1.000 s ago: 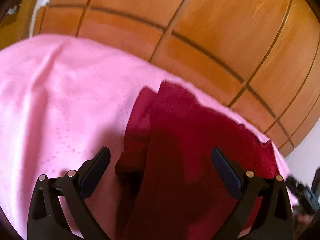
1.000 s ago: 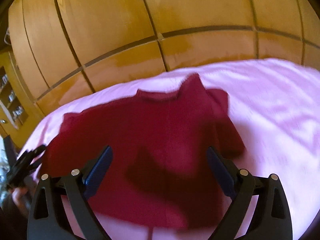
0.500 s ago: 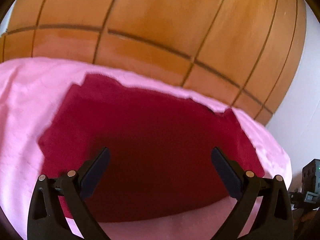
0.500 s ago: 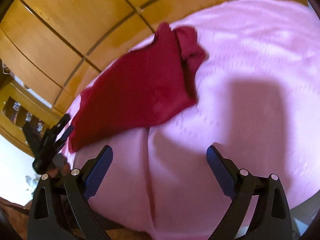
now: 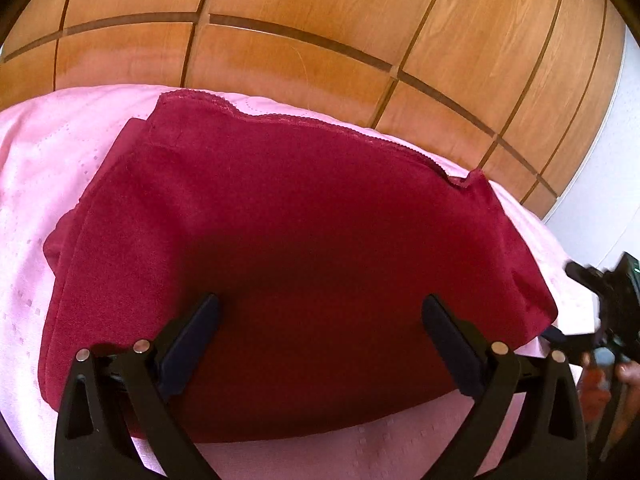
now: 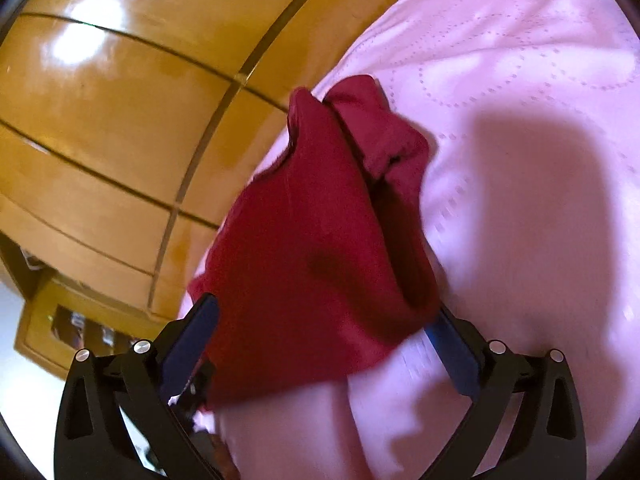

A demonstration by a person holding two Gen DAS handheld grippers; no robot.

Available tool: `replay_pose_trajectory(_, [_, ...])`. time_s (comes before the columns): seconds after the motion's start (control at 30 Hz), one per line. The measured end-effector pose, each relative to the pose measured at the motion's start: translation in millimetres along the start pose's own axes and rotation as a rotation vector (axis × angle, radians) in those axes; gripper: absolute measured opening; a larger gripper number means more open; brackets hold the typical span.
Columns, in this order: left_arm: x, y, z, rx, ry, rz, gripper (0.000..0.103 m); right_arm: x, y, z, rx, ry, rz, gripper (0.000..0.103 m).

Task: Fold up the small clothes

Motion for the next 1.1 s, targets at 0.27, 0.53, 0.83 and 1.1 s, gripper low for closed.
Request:
replay_pose_trajectory(0.27, [-2, 3, 1, -0.03, -0.015, -0.031, 0.1, 20, 8, 10, 0.025, -0.032, -0.028, 0.1])
replay_pose_trajectory(0.53, [-4, 4, 0, -0.036, -0.02, -0.039, 0.1, -6, 13, -22, -0.012, 0.089, 0.012, 0.1])
replay_pose_trajectory(0.83, [-4, 4, 0, -0.045, -0.022, -0.047, 0.1, 33, 16, 2, 0.038, -0.01, -0.028, 0.1])
replay_pose_trajectory(1.1, [-7, 5, 0, -0.056, -0.028, -0.058, 0.1, 43, 19, 8, -0.01, -0.072, -0.054, 0.092])
Point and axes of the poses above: each gripper's, at about its wrist camera, not at the fingertips, and x roughly the way its jaws point, y to its left, z to its top, the point moved 10 cm from there along x, roughly the way its jaws point, and after that the axes turned 13 degrees about -y, right-handed, at the moved point
